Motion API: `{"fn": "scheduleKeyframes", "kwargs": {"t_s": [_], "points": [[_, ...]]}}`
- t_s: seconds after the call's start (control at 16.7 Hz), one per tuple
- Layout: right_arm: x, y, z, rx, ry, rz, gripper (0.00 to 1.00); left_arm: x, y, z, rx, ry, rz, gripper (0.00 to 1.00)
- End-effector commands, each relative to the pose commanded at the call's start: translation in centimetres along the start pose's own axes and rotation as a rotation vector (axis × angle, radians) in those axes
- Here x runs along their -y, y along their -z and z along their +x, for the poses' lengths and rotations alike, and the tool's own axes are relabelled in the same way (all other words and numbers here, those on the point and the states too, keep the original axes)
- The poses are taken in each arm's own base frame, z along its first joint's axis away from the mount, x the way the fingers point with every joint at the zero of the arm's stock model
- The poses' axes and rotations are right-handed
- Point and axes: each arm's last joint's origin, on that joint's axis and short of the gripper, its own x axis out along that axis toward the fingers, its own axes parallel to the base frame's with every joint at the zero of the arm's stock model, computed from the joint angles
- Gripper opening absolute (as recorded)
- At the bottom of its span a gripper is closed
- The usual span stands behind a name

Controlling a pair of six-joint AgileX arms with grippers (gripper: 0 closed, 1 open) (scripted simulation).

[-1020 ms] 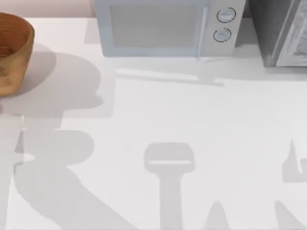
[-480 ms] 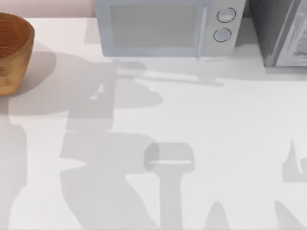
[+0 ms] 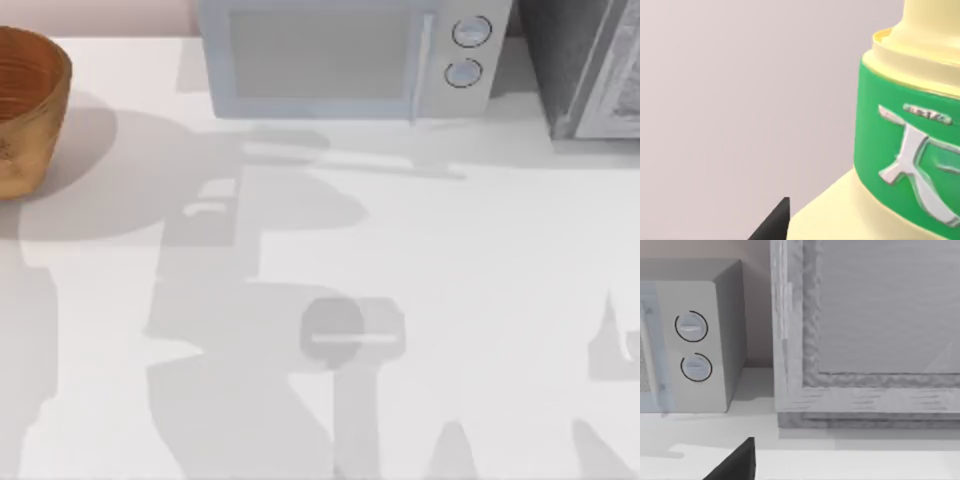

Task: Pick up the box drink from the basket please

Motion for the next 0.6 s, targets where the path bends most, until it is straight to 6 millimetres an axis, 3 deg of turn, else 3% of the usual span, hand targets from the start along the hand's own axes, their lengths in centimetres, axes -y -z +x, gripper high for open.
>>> {"fn": "scheduleKeyframes", "kwargs": {"t_s": [0.18,0.3,0.42,0.6], "points": [[0.0,0.0,0.0,0.0,0.0,0.0,1.0,1.0,-0.5,-1.3,-0.003,-0.002,-0.007,0.0],[0.0,0.0,0.0,0.0,0.0,0.0,1.0,2.3,-1.5,-3.4,0.007,-0.004,-0.007,0.0],[0.0,0.0,0.0,0.0,0.0,0.0,1.0,4.0,-2.7,-6.3,0.03,-0.004,-0.005,0.0],[0.0,0.0,0.0,0.0,0.0,0.0,1.0,6.5,-4.0,-12.3,0.075,-0.003,-0.001,0.0]]}}
